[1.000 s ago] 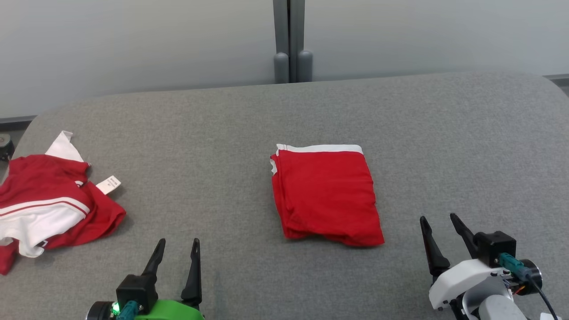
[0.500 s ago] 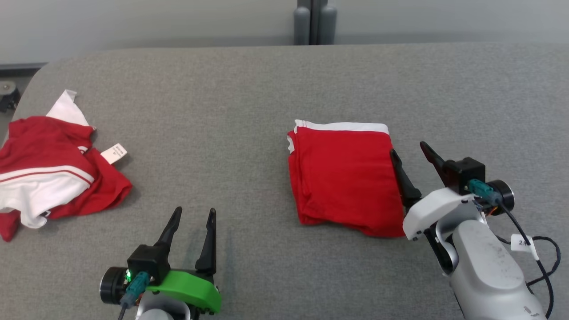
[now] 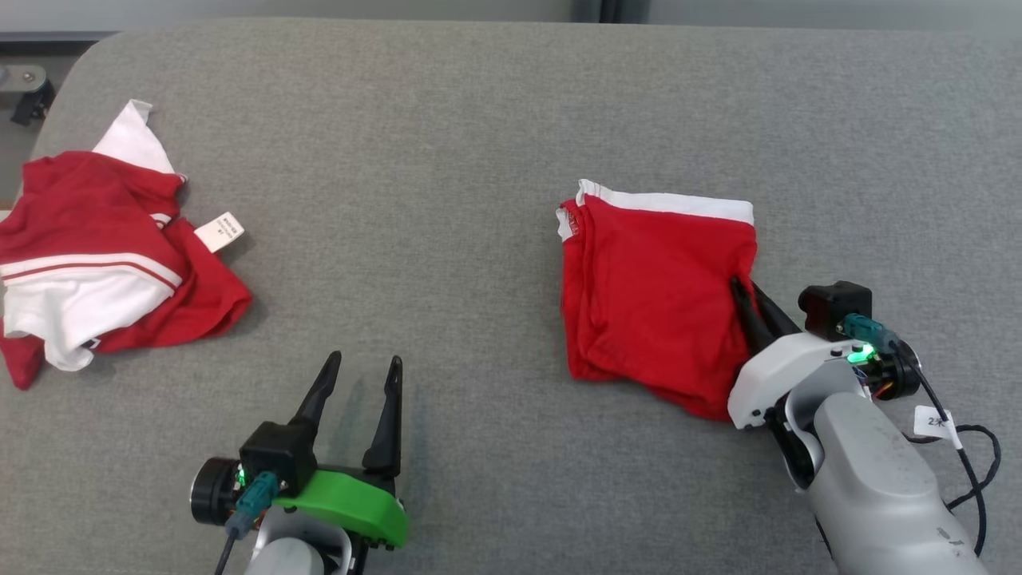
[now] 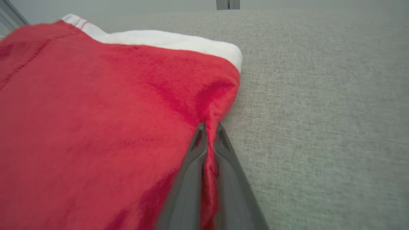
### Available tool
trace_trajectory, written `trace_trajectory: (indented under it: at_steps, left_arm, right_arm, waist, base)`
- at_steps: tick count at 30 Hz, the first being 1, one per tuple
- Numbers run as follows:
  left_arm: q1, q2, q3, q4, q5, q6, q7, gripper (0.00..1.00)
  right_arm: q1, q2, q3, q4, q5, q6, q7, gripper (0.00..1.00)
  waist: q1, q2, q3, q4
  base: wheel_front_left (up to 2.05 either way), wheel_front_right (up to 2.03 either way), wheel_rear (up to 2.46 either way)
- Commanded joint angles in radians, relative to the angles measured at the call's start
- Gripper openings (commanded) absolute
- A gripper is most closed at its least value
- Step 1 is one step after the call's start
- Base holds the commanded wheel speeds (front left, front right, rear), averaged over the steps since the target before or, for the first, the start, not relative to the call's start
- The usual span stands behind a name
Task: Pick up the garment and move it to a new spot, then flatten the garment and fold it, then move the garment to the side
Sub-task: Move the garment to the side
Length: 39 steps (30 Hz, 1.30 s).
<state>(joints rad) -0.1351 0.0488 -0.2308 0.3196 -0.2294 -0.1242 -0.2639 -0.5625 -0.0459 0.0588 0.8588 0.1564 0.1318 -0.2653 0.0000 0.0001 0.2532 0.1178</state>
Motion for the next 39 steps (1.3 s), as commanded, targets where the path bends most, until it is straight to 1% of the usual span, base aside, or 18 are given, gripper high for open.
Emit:
trace_trajectory:
  at_steps: [1, 4, 8, 9, 15, 17, 21, 23, 26, 30, 36, 38, 39]
  left_arm:
    - [-0.008, 0.004, 0.002, -0.006, 0.010, -0.004, -0.001, 1.00]
    - [0.001, 0.004, -0.001, -0.014, 0.023, -0.006, -0.001, 1.00]
    - [0.005, 0.004, -0.011, -0.023, 0.031, -0.006, -0.001, 1.00]
    - [0.003, 0.004, -0.011, -0.023, 0.035, -0.007, -0.001, 1.00]
    - [-0.023, 0.004, -0.041, -0.033, 0.038, -0.008, -0.001, 1.00]
    - [-0.027, 0.004, -0.049, -0.024, 0.028, -0.008, -0.001, 1.00]
    - [-0.040, 0.005, -0.081, -0.016, 0.023, -0.008, -0.001, 1.00]
    - [-0.042, 0.005, -0.098, -0.014, 0.024, -0.008, -0.001, 1.00]
    - [-0.042, 0.005, -0.122, -0.006, 0.024, -0.008, -0.001, 1.00]
    - [-0.053, 0.005, -0.145, 0.002, 0.035, -0.008, -0.001, 1.00]
    - [-0.075, 0.019, -0.153, 0.004, 0.031, -0.008, -0.001, 1.00]
    - [-0.088, 0.030, -0.159, 0.002, 0.032, -0.008, -0.001, 1.00]
    - [-0.108, 0.040, -0.162, -0.004, 0.036, -0.008, -0.001, 1.00]
  right_arm:
    - [0.027, -0.010, -0.009, -0.006, 0.004, -0.002, 0.001, 0.00]
    - [0.041, -0.009, -0.015, -0.037, 0.015, -0.002, 0.001, 0.00]
    - [0.062, -0.008, 0.003, -0.065, 0.027, -0.002, 0.001, 0.00]
    - [0.067, -0.008, 0.018, -0.068, 0.032, -0.002, 0.001, 0.00]
    - [0.085, -0.007, 0.054, -0.093, 0.065, -0.002, 0.001, 0.00]
    - [0.091, -0.007, 0.070, -0.101, 0.080, -0.002, 0.001, 0.00]
    - [0.104, -0.006, 0.094, -0.115, 0.112, -0.002, 0.001, 0.00]
    - [0.111, -0.006, 0.104, -0.117, 0.108, -0.002, 0.001, 0.00]
    - [0.116, -0.006, 0.101, -0.122, 0.091, -0.002, 0.001, 0.00]
    - [0.112, -0.007, 0.100, -0.124, 0.071, -0.002, 0.001, 0.00]
    - [0.042, -0.046, 0.091, -0.125, 0.036, -0.002, 0.001, 0.00]
    - [0.012, -0.064, 0.081, -0.117, 0.020, -0.002, 0.001, 0.00]
    - [-0.039, -0.088, 0.073, -0.110, 0.002, -0.002, 0.001, 0.00]
  waist:
    - [0.0000, -0.0001, -0.024, -0.044]
    - [0.0000, -0.0001, -0.044, -0.104]
    - [0.0000, -0.0001, -0.066, -0.217]
    - [0.0000, -0.0001, -0.072, -0.254]
    - [0.0000, -0.0001, -0.076, -0.436]
    - [0.0000, -0.0001, -0.075, -0.487]
    - [0.0000, -0.0001, -0.073, -0.567]
    - [0.0000, -0.0001, -0.070, -0.596]
    - [0.0000, -0.0001, -0.061, -0.624]
    - [0.0000, -0.0001, -0.037, -0.627]
    - [0.0000, -0.0001, 0.028, -0.571]
    - [0.0000, -0.0001, 0.061, -0.541]
    - [0.0000, -0.0001, 0.101, -0.507]
  base:
    - [0.00, 0.00, 0.00]
    - [0.00, 0.00, 0.00]
    - [0.00, 0.00, 0.00]
    - [0.00, 0.00, 0.00]
    - [0.00, 0.00, 0.00]
    - [0.00, 0.00, 0.00]
    - [0.00, 0.00, 0.00]
    - [0.00, 0.00, 0.00]
    - [0.00, 0.00, 0.00]
    - [0.00, 0.00, 0.00]
    - [0.00, 0.00, 0.00]
    - [0.00, 0.00, 0.00]
    - [0.00, 0.00, 0.00]
